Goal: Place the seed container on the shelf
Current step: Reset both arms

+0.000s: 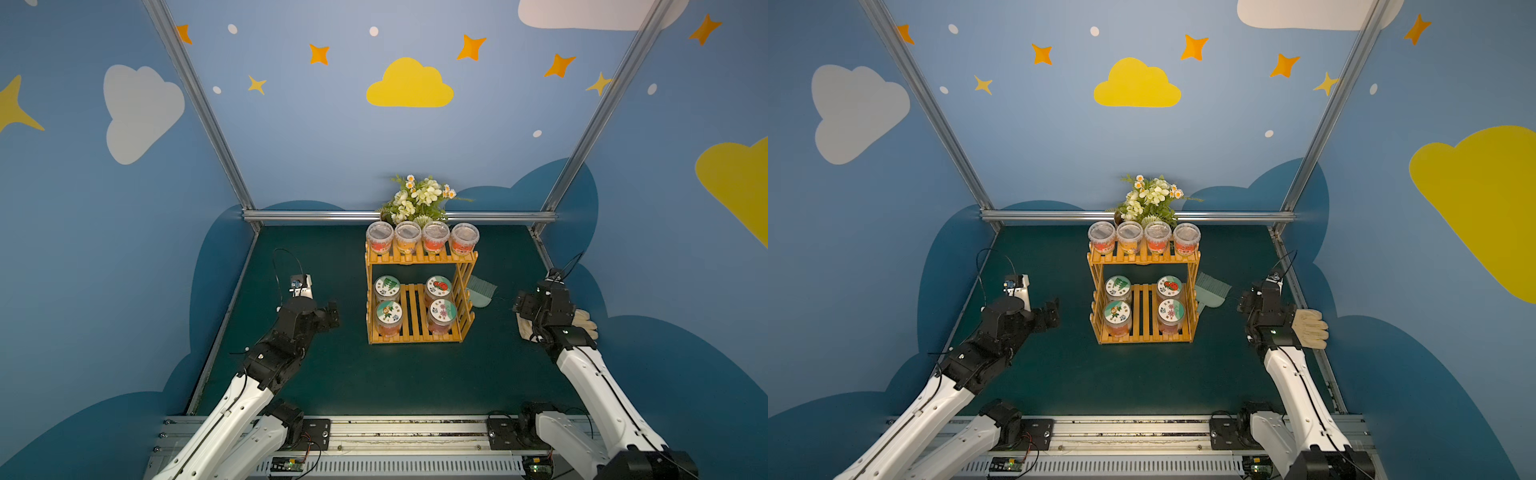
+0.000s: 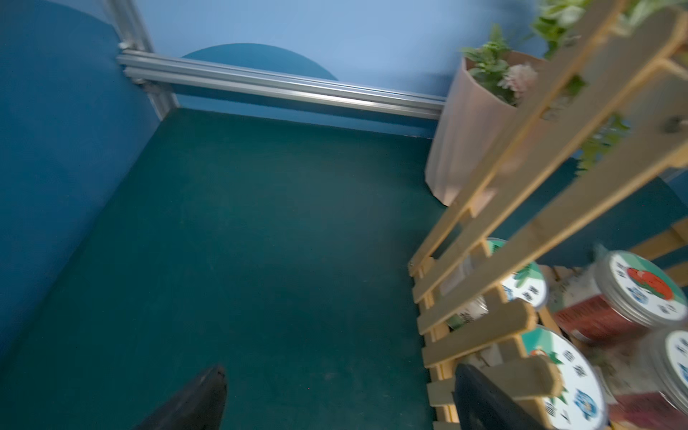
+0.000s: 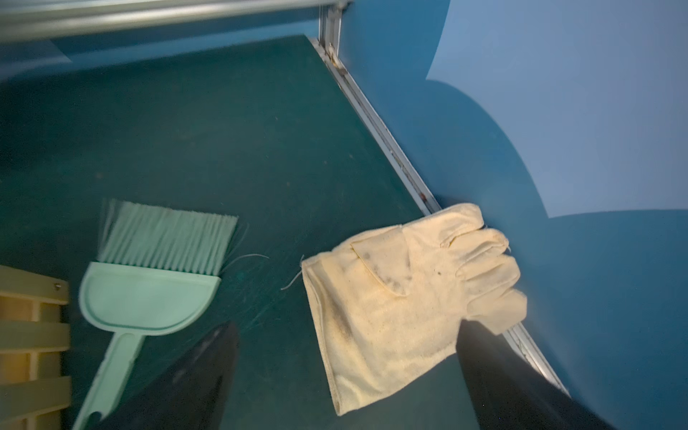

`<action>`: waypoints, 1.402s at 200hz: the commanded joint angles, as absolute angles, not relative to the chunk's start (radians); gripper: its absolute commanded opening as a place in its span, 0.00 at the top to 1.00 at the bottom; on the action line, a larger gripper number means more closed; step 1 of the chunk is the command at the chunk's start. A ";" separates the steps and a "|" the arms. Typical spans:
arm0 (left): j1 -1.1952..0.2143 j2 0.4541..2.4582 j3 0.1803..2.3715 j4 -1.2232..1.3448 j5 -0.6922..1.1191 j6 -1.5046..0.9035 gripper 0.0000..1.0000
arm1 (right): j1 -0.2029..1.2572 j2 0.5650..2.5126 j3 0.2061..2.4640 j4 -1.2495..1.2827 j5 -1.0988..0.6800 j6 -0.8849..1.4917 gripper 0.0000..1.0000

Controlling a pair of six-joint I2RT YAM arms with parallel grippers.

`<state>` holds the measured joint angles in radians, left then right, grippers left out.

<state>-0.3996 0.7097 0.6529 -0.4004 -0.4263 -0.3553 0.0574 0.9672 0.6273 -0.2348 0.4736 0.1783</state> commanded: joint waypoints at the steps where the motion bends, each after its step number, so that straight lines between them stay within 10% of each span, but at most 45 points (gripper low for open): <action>1: -0.329 0.692 0.603 -0.302 -0.421 -0.353 0.00 | 0.042 0.995 0.585 -0.033 0.420 0.132 0.02; 72: -0.144 0.885 0.448 0.040 -0.408 -0.182 0.00 | 0.024 1.151 0.581 0.121 0.096 0.046 0.02; 216: 0.028 1.580 0.297 1.083 -0.084 -0.048 0.00 | 0.061 1.469 0.459 0.610 -0.016 -0.071 0.02; 280: 0.026 1.532 0.378 0.842 -0.117 -0.061 0.00 | 0.045 1.474 0.469 0.598 0.044 -0.022 0.02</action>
<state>0.0296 1.5578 0.3489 0.8818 -0.1230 -0.0536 0.0536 1.4651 0.4599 0.5579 0.0002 -0.0566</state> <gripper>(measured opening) 0.999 0.982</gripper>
